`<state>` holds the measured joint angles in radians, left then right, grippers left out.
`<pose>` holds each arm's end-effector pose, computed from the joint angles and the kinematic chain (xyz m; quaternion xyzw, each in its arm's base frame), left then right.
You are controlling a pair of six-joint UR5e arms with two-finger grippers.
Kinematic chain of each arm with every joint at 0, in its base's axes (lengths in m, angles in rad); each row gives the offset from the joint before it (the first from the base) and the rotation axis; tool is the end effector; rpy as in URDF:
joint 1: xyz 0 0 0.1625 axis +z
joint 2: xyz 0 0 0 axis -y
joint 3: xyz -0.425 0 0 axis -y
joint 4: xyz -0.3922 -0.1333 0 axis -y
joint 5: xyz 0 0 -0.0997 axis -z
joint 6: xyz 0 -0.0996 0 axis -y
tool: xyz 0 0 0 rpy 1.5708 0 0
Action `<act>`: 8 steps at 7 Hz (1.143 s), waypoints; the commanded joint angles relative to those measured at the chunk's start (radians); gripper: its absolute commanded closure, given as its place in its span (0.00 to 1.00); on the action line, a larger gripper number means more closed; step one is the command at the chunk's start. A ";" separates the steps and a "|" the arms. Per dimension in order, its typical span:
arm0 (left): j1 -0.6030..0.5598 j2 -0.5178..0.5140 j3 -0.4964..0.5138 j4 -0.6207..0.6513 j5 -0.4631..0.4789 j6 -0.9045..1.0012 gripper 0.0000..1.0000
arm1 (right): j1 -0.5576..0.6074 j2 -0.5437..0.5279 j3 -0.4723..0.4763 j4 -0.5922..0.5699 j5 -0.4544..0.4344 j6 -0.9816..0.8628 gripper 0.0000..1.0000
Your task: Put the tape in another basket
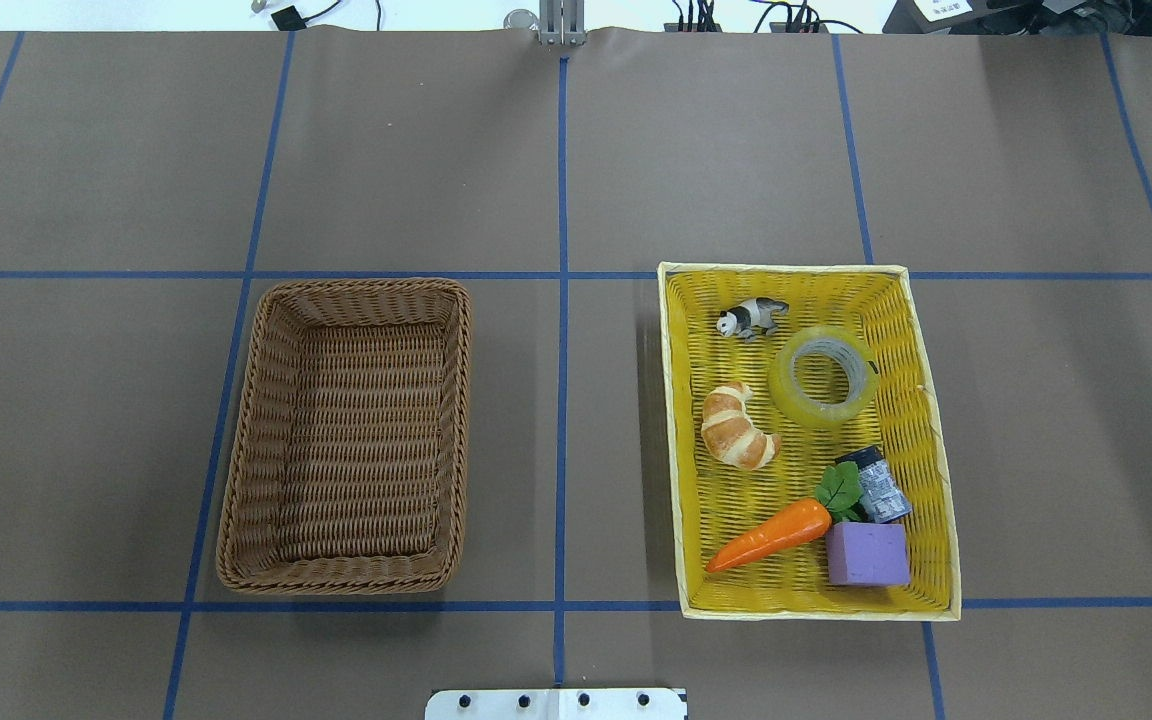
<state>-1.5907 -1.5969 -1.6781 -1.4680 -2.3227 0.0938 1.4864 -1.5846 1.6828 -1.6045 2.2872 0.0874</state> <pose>-0.0752 -0.5003 0.6048 0.0351 0.3657 0.0400 0.9292 0.0265 -0.4928 0.6175 0.0000 -0.3517 -0.0099 0.9361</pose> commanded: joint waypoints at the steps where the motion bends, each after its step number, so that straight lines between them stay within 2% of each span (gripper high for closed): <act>1: 0.002 0.000 -0.002 -0.002 -0.001 0.000 0.01 | 0.000 0.000 0.000 0.000 0.000 0.000 0.00; 6: 0.000 -0.017 -0.008 0.002 0.003 -0.011 0.01 | -0.002 0.028 0.029 0.006 -0.011 0.000 0.00; 7: 0.002 -0.020 -0.018 0.000 -0.001 -0.009 0.01 | -0.003 0.044 0.028 0.108 -0.012 0.000 0.00; 8: 0.002 -0.021 -0.025 -0.036 -0.001 -0.009 0.01 | -0.011 0.041 0.028 0.261 -0.038 0.005 0.00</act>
<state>-1.5896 -1.6149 -1.6935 -1.4762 -2.3225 0.0844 1.4820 -1.5483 1.7092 -1.4961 2.2695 0.0891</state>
